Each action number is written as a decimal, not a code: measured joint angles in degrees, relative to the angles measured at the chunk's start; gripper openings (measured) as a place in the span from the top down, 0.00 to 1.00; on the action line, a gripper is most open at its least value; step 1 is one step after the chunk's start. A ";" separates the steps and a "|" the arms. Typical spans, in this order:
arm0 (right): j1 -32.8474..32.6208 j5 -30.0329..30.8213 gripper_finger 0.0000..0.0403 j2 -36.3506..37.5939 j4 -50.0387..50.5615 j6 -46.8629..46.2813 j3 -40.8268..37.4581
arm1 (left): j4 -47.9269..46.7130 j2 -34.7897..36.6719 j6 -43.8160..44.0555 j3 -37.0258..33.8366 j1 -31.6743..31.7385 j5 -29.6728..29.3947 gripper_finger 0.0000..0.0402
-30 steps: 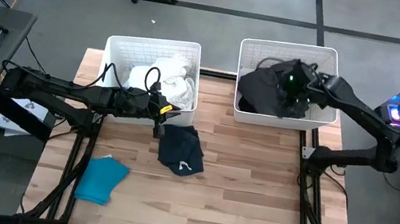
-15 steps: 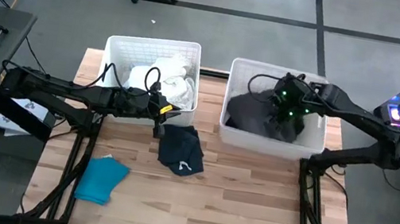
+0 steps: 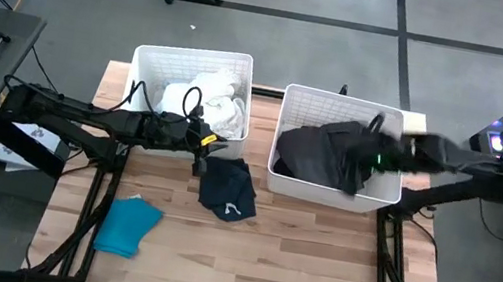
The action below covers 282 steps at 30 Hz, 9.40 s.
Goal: Sort clothes
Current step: Adjust the white laundry organizers on the table, then put the blue towel into the left white laundry organizer, then put the dark blue shorts into the right white laundry organizer
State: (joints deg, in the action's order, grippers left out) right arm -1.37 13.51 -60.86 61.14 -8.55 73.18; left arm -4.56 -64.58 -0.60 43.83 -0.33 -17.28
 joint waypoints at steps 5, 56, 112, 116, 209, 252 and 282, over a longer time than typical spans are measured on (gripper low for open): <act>-17.84 -5.36 0.49 -1.66 -12.15 -3.84 -5.16 | 1.16 0.01 -0.99 -0.11 -1.06 0.49 0.86; -24.30 30.47 0.49 -12.66 -5.20 -23.80 -15.01 | -41.74 0.11 34.70 -6.62 -6.88 -25.71 0.94; -28.65 36.95 0.49 -12.66 -22.68 -12.07 -22.31 | -50.35 -20.90 119.78 -0.09 -55.94 18.78 0.47; -28.65 36.95 0.49 -12.66 -22.75 -12.11 -22.31 | -47.88 -24.92 114.59 0.13 -54.90 19.43 0.53; -34.72 54.48 0.49 -18.12 -34.18 -29.23 -22.33 | -22.86 0.83 20.48 9.15 -15.14 -0.55 0.79; -4.70 -13.28 0.95 -63.45 -44.47 10.03 8.66 | -18.00 -2.51 12.55 8.50 -30.87 -11.87 0.79; 13.62 29.44 0.96 -10.56 -0.67 5.91 8.47 | -18.61 -5.81 12.35 8.55 -30.83 -12.39 0.79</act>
State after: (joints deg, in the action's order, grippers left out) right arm 12.25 42.95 -71.42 60.47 -2.65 81.65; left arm -23.17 -70.39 11.75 52.38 -31.16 -29.67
